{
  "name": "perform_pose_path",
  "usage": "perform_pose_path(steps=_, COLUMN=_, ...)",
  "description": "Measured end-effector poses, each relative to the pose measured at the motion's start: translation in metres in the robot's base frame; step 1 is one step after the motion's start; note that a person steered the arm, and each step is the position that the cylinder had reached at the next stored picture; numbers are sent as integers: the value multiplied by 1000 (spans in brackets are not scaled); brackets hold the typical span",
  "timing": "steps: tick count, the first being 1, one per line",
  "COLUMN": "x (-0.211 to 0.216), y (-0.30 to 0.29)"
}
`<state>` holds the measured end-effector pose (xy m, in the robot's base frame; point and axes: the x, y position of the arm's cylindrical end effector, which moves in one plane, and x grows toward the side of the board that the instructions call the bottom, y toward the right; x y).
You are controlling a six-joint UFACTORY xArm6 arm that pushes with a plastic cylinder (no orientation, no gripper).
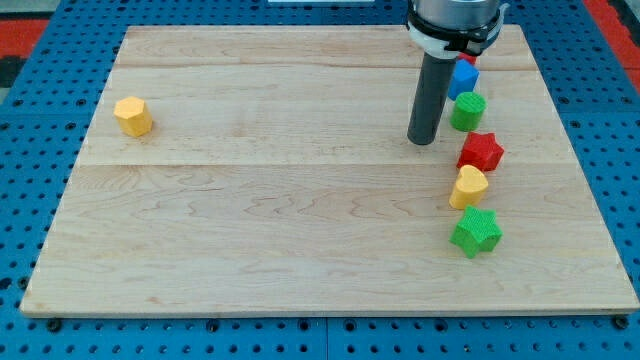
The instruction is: Adjust the heart under the red star
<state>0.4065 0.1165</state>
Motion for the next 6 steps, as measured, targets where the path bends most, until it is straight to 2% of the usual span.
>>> perform_pose_path(steps=1, x=0, y=0)
perform_pose_path(steps=3, x=9, y=-36)
perform_pose_path(steps=4, x=61, y=-16)
perform_pose_path(steps=5, x=89, y=12)
perform_pose_path(steps=6, x=91, y=32)
